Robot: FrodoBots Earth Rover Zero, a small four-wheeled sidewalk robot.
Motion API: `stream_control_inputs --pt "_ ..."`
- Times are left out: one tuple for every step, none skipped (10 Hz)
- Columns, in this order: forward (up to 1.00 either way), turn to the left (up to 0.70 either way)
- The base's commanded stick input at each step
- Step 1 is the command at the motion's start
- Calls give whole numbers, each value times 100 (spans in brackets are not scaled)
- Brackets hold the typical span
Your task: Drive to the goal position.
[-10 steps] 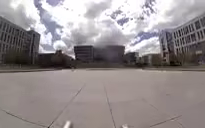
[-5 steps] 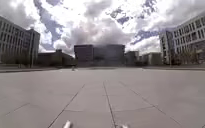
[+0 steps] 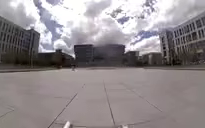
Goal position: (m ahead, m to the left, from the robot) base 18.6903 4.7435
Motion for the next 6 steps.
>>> stream_control_inputs --pt "70 0" --pt "70 0" --pt "70 0" --pt "70 0" --pt "70 0" --pt "70 0"
